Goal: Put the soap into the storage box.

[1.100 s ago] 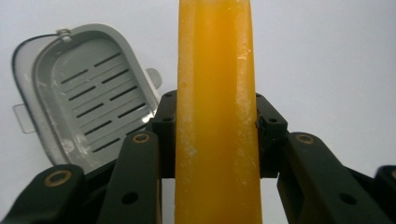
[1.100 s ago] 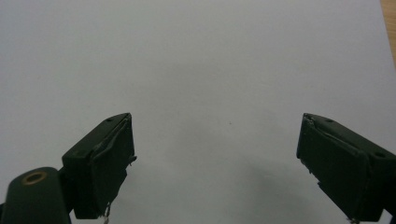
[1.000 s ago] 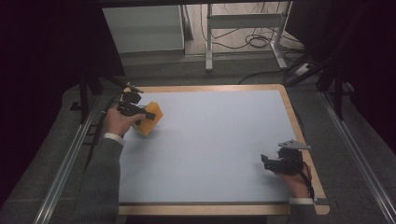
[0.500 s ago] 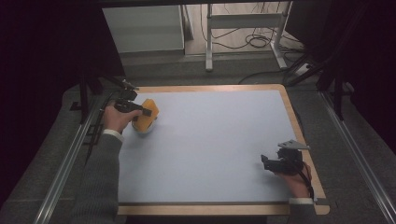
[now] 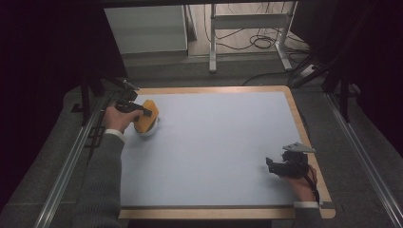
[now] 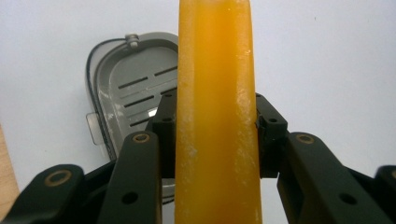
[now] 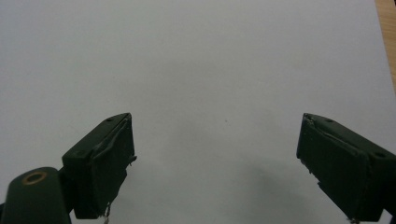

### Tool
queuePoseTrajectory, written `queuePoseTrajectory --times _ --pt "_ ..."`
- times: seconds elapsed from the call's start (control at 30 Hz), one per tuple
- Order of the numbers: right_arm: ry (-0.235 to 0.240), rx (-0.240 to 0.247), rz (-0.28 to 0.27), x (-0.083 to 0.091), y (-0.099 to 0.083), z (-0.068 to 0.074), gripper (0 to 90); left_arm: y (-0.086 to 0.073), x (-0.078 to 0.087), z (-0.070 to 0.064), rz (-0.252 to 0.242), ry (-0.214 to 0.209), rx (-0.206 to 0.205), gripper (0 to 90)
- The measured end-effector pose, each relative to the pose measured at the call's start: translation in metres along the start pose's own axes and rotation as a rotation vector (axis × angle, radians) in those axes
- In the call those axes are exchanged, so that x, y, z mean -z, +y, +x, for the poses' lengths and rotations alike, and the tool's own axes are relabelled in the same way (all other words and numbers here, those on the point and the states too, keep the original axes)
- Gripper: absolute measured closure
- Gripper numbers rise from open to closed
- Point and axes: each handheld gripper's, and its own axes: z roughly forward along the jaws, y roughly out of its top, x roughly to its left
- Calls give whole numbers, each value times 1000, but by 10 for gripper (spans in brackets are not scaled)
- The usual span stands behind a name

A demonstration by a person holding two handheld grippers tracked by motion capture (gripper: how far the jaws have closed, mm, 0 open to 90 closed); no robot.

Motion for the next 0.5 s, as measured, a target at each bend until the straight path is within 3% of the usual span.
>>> queuePoseTrajectory --times 0.5 --pt "0 -12 -6 2 -1 -4 112 3 -6 15 -21 34 59 612"
